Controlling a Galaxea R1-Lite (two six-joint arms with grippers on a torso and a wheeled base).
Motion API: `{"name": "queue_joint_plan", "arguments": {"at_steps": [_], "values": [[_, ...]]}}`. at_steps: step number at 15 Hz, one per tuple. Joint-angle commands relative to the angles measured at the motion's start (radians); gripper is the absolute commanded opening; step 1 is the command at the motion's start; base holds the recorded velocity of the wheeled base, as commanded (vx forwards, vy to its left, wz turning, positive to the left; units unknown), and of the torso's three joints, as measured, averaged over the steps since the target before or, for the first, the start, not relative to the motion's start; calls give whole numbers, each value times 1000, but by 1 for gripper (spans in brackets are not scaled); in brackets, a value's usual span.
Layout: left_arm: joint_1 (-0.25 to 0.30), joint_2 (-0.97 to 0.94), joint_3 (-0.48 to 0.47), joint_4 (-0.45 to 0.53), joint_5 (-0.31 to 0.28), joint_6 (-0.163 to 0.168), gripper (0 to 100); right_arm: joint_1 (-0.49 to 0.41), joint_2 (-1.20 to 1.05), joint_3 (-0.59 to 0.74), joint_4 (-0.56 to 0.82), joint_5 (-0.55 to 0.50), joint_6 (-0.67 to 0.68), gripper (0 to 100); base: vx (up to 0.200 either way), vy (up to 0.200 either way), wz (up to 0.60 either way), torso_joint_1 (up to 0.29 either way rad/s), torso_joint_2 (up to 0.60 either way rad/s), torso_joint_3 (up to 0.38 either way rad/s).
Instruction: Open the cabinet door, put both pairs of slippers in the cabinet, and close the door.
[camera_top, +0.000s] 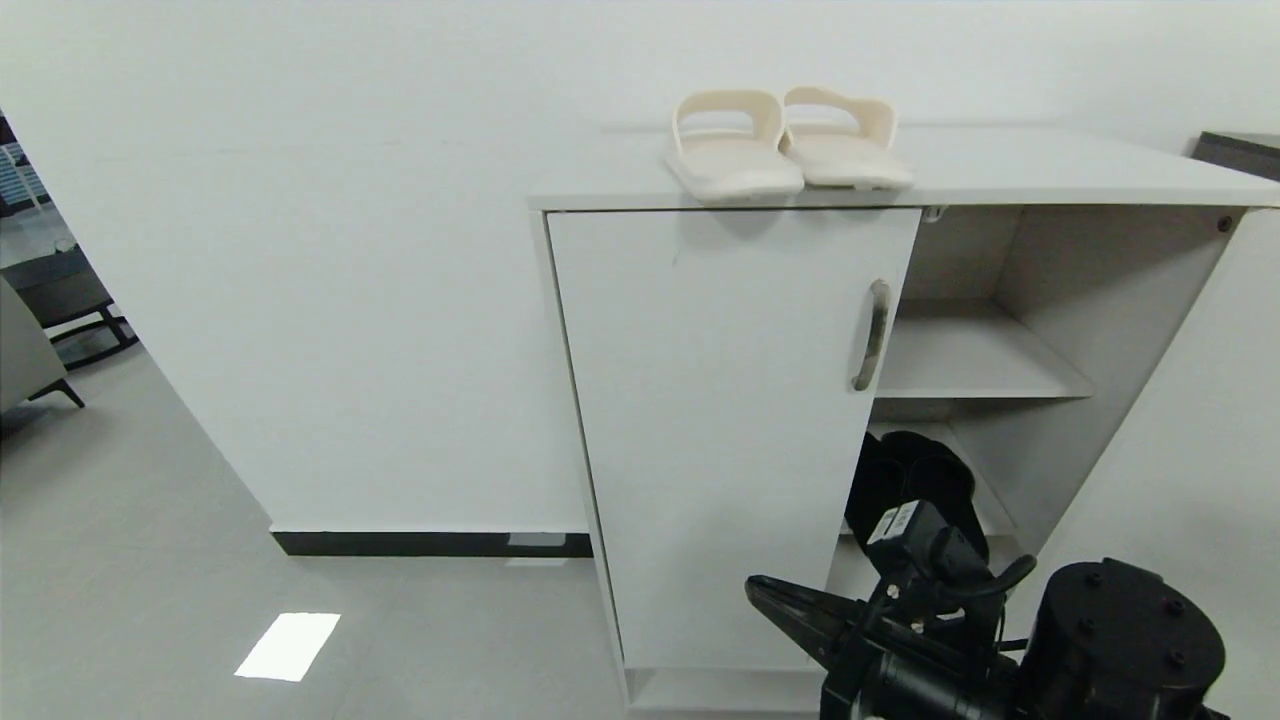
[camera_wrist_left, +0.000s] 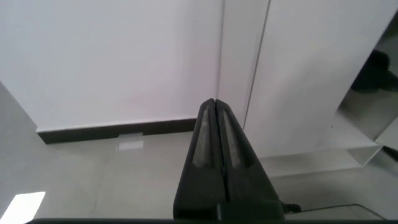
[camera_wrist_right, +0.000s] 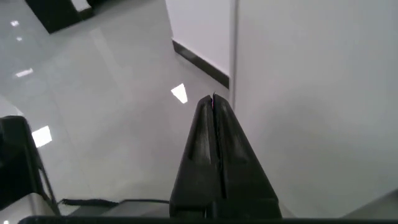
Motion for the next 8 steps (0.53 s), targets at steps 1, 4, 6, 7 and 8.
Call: {"name": "queue_joint_plan", "arguments": {"at_steps": [1, 4, 6, 7, 8], "values": [[0, 2, 0, -1, 0, 0, 0, 0, 1, 0, 0, 2, 0, 0, 0, 0, 0, 163, -564, -290], [0, 0, 0, -1, 0, -1, 0, -1, 1, 0, 0, 2, 0, 0, 0, 0, 0, 163, -496, -291], [0, 0, 0, -1, 0, -3, 0, -1, 1, 0, 0, 2, 0, 0, 0, 0, 0, 186, -474, -293], [0, 0, 0, -1, 0, -3, 0, -1, 1, 0, 0, 2, 0, 0, 0, 0, 0, 193, -476, -290], [0, 0, 0, -1, 0, -3, 0, -3, 1, 0, 0, 2, 0, 0, 0, 0, 0, 183, -486, -286]]}}
